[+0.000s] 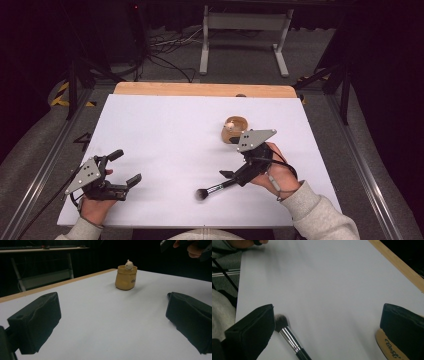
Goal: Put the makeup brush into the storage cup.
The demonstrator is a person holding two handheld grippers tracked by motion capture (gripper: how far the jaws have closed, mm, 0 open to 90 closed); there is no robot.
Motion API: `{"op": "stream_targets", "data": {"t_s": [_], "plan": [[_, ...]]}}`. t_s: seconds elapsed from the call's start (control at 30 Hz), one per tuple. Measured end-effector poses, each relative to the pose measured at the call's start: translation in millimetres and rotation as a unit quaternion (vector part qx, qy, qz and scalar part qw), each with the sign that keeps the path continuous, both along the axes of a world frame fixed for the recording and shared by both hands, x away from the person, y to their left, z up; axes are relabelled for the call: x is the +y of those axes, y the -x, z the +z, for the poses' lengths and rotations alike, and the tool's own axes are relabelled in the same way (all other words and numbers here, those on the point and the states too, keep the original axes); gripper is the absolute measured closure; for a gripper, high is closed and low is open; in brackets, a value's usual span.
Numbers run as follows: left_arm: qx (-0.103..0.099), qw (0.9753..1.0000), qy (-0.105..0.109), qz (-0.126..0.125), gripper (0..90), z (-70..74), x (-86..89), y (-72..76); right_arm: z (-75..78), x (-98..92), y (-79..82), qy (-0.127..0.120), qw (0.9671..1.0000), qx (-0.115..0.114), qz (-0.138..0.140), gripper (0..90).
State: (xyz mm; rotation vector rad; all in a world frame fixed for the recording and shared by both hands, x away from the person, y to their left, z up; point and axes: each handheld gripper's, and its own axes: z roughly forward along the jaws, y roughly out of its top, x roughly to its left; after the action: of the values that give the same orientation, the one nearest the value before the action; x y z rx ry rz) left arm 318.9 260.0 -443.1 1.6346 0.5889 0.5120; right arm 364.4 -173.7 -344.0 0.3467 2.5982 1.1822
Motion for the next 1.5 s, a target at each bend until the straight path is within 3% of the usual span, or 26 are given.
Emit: {"op": "stream_targets", "data": {"t_s": [0.23,0.3,0.4,0.7,0.73,0.77,0.83,1.5], "plan": [[0.002,1.0000,0.000,-0.001,0.3,-0.1,-0.3,0.0,1.4,7.3,-4.1,0.047,0.9988,0.014,0.007,0.4],[0.003,1.0000,-0.003,-0.002,0.3,-0.2,-0.1,-0.6,-0.3,10.8,-7.0,0.068,0.9972,0.029,0.011,0.6],[0.005,1.0000,-0.003,-0.001,0.3,-0.3,-0.3,-0.7,-1.3,13.0,-8.7,0.078,0.9961,0.039,0.012,0.6],[0.004,1.0000,-0.005,-0.002,0.3,-0.1,-0.1,-0.6,-5.1,23.6,-14.1,0.143,0.9880,0.055,0.017,0.6],[0.005,1.0000,-0.005,-0.001,0.3,-0.1,-0.1,-0.6,-6.5,26.2,-15.3,0.159,0.9856,0.056,0.019,0.9],[0.004,1.0000,-0.006,-0.002,0.3,0.0,-0.1,-0.6,-6.5,26.2,-15.3,0.159,0.9856,0.056,0.019,0.9],[0.004,1.0000,-0.006,-0.002,0.3,0.0,-0.1,-0.6,-8.2,28.7,-16.3,0.176,0.9825,0.058,0.016,1.8],[0.008,1.0000,-0.004,0.001,0.3,-0.2,0.0,-0.6,-16.7,43.9,-18.7,0.248,0.9647,0.087,0.019,2.0]]}}
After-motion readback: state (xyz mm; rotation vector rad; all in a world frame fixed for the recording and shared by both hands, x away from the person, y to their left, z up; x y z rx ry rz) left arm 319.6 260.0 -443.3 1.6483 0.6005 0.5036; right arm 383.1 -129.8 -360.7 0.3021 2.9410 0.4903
